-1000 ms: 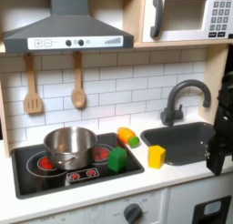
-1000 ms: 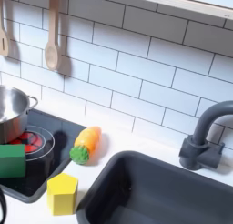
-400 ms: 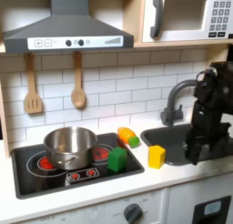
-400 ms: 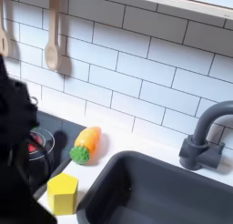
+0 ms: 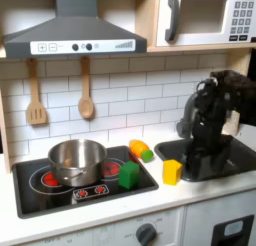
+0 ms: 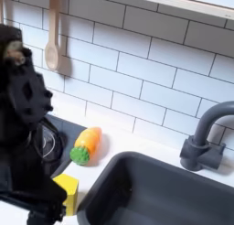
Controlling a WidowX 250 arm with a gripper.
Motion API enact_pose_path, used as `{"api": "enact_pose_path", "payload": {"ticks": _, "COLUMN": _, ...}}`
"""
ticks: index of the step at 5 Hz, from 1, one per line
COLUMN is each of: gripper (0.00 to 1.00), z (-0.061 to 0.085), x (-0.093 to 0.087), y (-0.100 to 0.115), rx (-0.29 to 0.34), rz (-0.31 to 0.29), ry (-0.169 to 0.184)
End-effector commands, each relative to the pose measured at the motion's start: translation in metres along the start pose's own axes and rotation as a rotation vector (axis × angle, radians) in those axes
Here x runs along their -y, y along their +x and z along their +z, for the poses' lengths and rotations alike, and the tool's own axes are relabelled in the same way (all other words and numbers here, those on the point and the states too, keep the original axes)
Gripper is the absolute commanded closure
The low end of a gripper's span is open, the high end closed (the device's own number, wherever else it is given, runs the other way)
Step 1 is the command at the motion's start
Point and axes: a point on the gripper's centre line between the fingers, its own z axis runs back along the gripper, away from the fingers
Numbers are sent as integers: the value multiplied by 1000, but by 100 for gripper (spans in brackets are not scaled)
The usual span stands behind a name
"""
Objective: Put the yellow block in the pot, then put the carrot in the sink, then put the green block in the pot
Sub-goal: 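Put the yellow block in the pot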
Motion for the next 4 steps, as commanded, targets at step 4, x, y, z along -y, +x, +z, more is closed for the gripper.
{"api": "enact_pose_path", "payload": {"ticks": 4, "gripper": 0, "z": -35, "x": 7, "y": 64, "rx": -18, "rz": 18, "ry": 52}}
